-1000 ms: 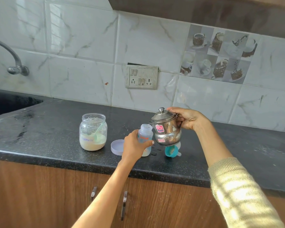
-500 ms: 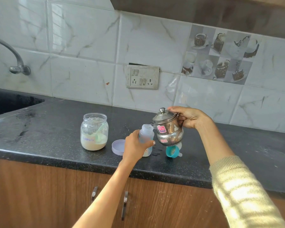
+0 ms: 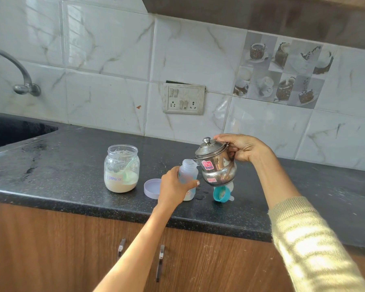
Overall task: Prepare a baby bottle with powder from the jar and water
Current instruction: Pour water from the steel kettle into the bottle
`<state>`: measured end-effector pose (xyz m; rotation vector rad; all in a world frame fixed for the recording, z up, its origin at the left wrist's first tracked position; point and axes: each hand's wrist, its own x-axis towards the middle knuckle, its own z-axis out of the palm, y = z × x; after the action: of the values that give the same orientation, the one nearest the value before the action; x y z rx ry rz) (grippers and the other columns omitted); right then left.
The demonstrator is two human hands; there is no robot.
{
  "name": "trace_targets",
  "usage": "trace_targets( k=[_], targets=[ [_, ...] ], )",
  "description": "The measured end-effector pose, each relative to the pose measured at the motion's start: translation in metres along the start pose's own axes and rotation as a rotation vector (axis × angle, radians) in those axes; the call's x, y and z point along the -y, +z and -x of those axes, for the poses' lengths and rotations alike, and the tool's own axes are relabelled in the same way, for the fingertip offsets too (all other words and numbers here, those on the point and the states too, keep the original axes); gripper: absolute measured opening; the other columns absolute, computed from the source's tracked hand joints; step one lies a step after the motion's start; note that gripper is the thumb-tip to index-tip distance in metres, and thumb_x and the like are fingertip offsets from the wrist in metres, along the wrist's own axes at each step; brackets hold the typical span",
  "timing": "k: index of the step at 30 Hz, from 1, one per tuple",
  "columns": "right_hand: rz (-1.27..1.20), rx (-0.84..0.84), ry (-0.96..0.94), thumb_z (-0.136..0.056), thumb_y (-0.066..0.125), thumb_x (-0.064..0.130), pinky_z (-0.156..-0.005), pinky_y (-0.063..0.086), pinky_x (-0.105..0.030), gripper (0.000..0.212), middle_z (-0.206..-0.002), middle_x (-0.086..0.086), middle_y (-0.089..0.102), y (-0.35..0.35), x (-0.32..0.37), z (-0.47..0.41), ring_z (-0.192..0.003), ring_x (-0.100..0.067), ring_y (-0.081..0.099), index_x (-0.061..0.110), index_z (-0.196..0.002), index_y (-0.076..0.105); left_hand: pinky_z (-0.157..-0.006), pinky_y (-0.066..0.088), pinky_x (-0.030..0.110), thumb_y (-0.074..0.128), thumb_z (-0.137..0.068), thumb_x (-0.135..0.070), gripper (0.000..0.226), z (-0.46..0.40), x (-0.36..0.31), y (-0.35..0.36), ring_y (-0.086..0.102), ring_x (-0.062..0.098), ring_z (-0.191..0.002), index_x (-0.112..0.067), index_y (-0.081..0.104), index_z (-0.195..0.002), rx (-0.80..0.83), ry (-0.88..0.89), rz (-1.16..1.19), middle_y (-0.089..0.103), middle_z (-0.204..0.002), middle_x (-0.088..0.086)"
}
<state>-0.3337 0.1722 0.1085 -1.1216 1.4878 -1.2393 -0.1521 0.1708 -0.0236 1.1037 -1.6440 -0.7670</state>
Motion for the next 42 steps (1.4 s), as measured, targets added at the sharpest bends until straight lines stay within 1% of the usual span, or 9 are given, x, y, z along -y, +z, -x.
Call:
trace_targets(
  k=[4, 7, 11, 21, 30, 33, 35, 38, 42],
  targets=[
    [0.007, 0.009, -0.003, -0.090, 0.056, 0.009, -0.045, 0.022, -0.015, 0.011, -0.036, 0.011, 0.049, 0.0006, 0.0016, 0.0021, -0.029, -0.005, 0.024, 0.014, -0.084, 0.064, -0.079, 0.044, 0.026, 0.076, -0.073, -0.031, 0.059, -0.0001, -0.0005, 0.0004, 0.057, 0.019, -0.107, -0.012, 0.053, -0.123, -0.004, -0.008, -0.009, 0.061, -0.121, 0.004],
    [0.022, 0.014, -0.009, -0.090, 0.057, 0.009, -0.036, 0.026, -0.013, 0.010, -0.036, 0.010, 0.047, 0.0009, 0.0027, 0.0023, -0.027, -0.005, 0.023, 0.014, -0.083, 0.064, -0.076, 0.045, 0.027, 0.078, -0.072, -0.031, 0.054, -0.0007, 0.0009, 0.0006, 0.058, 0.018, -0.098, -0.011, 0.056, -0.117, -0.007, -0.004, -0.004, 0.063, -0.115, 0.004],
    [0.031, 0.017, -0.012, -0.089, 0.057, 0.009, -0.032, 0.025, -0.012, 0.011, -0.037, 0.010, 0.047, 0.0014, 0.0049, 0.0015, -0.026, -0.005, 0.023, 0.014, -0.082, 0.064, -0.075, 0.046, 0.028, 0.078, -0.071, -0.032, 0.053, -0.0014, 0.0011, 0.0007, 0.058, 0.017, -0.094, -0.011, 0.057, -0.115, -0.010, -0.004, -0.005, 0.064, -0.110, 0.004],
    [0.046, 0.017, -0.012, -0.087, 0.060, 0.008, -0.035, 0.025, -0.012, 0.009, -0.040, 0.009, 0.051, 0.0032, 0.0080, 0.0014, -0.027, -0.005, 0.024, 0.014, -0.082, 0.064, -0.075, 0.044, 0.027, 0.078, -0.072, -0.031, 0.053, -0.0009, 0.0009, 0.0000, 0.055, 0.014, -0.093, -0.012, 0.056, -0.116, -0.004, 0.000, -0.007, 0.063, -0.113, 0.004],
    [0.036, 0.023, -0.017, -0.088, 0.059, 0.006, -0.032, 0.028, -0.012, 0.010, -0.039, 0.009, 0.051, 0.0037, 0.0091, 0.0005, -0.027, -0.005, 0.024, 0.012, -0.082, 0.064, -0.079, 0.047, 0.029, 0.077, -0.072, -0.032, 0.056, -0.0009, 0.0001, 0.0000, 0.058, 0.019, -0.101, -0.011, 0.055, -0.119, 0.001, -0.015, -0.011, 0.063, -0.116, 0.005],
    [0.036, 0.024, -0.015, -0.087, 0.060, 0.006, -0.035, 0.030, -0.013, 0.009, -0.040, 0.009, 0.052, 0.0027, 0.0088, 0.0003, -0.027, -0.005, 0.024, 0.013, -0.082, 0.064, -0.080, 0.045, 0.028, 0.077, -0.073, -0.032, 0.058, -0.0002, -0.0005, 0.0002, 0.057, 0.019, -0.105, -0.012, 0.053, -0.121, 0.000, -0.015, -0.017, 0.061, -0.120, 0.005],
    [0.035, 0.022, -0.012, -0.087, 0.061, 0.007, -0.035, 0.031, -0.012, 0.009, -0.041, 0.009, 0.052, 0.0021, 0.0081, -0.0010, -0.027, -0.005, 0.024, 0.013, -0.082, 0.065, -0.078, 0.043, 0.026, 0.077, -0.073, -0.032, 0.057, 0.0001, -0.0007, 0.0001, 0.056, 0.017, -0.102, -0.011, 0.054, -0.121, -0.002, -0.013, -0.023, 0.061, -0.119, 0.004],
    [0.045, 0.023, -0.019, -0.087, 0.060, 0.008, -0.035, 0.023, -0.012, 0.010, -0.040, 0.009, 0.052, 0.0018, 0.0069, -0.0032, -0.027, -0.005, 0.024, 0.014, -0.081, 0.064, -0.076, 0.042, 0.026, 0.077, -0.072, -0.032, 0.055, -0.0007, -0.0001, -0.0001, 0.053, 0.013, -0.094, -0.012, 0.055, -0.118, -0.001, -0.009, -0.019, 0.063, -0.117, 0.004],
    [0.043, 0.014, -0.025, -0.087, 0.060, 0.007, -0.034, 0.022, -0.012, 0.010, -0.044, 0.007, 0.051, 0.0018, 0.0069, -0.0037, -0.027, -0.005, 0.024, 0.014, -0.081, 0.064, -0.077, 0.043, 0.026, 0.077, -0.073, -0.032, 0.055, -0.0012, 0.0000, 0.0004, 0.054, 0.014, -0.098, -0.012, 0.055, -0.119, 0.000, -0.007, -0.025, 0.062, -0.118, 0.003]
  ],
)
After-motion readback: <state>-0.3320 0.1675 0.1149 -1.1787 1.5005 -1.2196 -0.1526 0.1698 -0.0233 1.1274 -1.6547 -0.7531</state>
